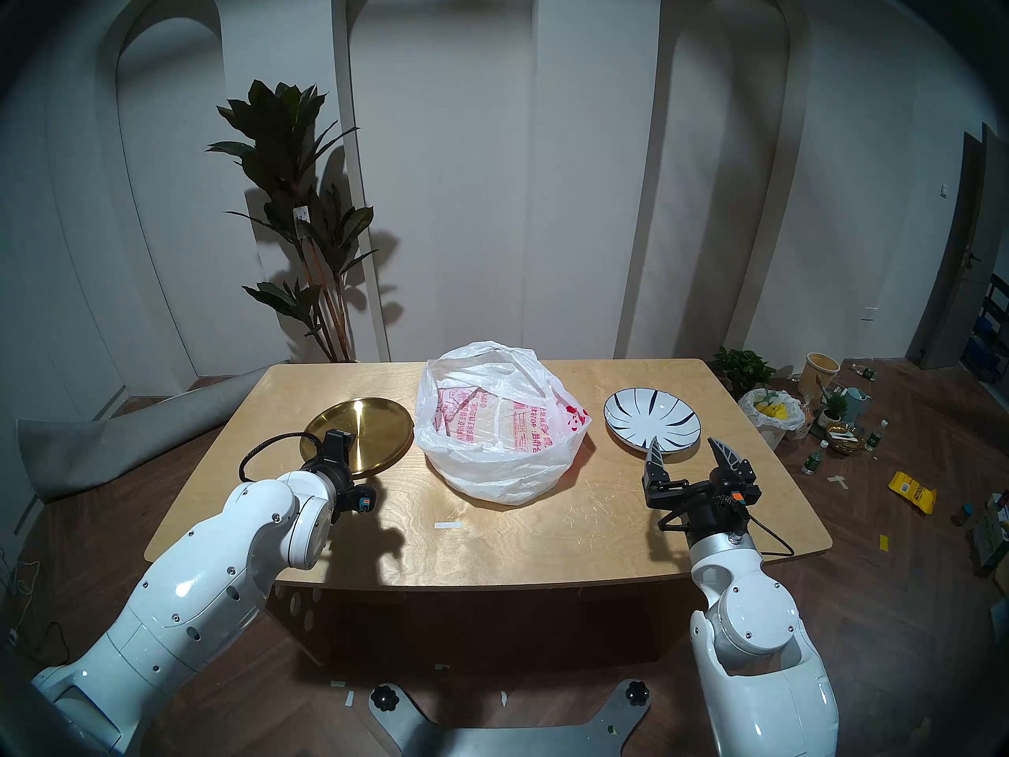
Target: Bag the groceries: heavy items first, fragile items on top
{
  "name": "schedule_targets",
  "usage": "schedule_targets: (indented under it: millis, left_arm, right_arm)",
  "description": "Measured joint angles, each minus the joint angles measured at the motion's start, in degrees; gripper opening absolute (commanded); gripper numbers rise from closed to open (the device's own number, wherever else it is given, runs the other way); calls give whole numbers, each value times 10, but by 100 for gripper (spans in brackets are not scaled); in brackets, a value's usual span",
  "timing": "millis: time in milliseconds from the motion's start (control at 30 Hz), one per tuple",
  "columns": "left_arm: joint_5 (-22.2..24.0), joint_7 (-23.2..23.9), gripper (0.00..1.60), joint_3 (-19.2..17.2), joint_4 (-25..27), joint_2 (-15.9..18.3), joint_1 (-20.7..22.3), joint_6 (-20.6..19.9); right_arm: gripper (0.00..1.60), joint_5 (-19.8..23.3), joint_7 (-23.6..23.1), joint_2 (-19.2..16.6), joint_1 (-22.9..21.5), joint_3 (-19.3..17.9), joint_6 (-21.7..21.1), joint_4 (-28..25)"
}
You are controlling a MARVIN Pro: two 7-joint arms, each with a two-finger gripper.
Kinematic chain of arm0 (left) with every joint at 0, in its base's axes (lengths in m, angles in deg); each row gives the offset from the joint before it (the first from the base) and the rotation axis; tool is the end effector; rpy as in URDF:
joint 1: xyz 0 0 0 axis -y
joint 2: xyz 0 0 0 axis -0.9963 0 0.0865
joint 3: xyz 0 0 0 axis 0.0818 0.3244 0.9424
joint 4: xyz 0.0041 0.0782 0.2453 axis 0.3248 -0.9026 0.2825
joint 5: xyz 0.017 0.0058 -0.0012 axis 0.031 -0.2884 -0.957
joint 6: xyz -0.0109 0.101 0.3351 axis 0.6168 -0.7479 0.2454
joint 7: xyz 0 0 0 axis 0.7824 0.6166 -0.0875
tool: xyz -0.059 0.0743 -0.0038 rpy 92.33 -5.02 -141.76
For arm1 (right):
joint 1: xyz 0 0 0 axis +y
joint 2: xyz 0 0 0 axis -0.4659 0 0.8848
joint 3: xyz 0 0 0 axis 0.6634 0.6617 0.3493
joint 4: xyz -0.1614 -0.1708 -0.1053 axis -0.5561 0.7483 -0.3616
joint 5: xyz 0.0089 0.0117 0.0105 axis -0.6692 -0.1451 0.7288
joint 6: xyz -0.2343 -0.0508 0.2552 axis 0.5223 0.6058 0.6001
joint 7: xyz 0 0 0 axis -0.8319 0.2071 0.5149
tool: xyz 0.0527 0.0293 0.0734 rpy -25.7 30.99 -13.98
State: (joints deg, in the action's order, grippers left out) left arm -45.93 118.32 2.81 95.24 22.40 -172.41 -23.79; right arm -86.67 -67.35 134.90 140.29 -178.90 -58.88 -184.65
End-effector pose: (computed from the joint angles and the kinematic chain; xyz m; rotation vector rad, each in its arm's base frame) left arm 0.4289 0.0481 -0.2731 -1.4513 1.7338 -0.6319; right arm 0.3626 -0.0294 -0.2614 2.0718 0.0106 2.2380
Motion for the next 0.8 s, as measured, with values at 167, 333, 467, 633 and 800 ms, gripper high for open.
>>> schedule_targets:
  millis: [167,333,467,633,800]
  left_arm:
    - [10,31,160,0,-42,-24,30,26]
    - [16,50,160,-3,-77,-45,54,43]
    - [18,62,160,-6,-103,-63,78,53]
    - [19,74,160,-7,-142,-88,109,62]
    - [15,85,160,-4,-185,-113,143,70]
  right_arm:
    - [160,0,-1,0,0,0,0,0]
    - [160,-1,-1,0,0,0,0,0]
    - [160,-1,-1,0,0,0,0,0]
    - [160,-2,-1,0,0,0,0,-1]
    - [160,-4,-1,0,0,-1,0,-2]
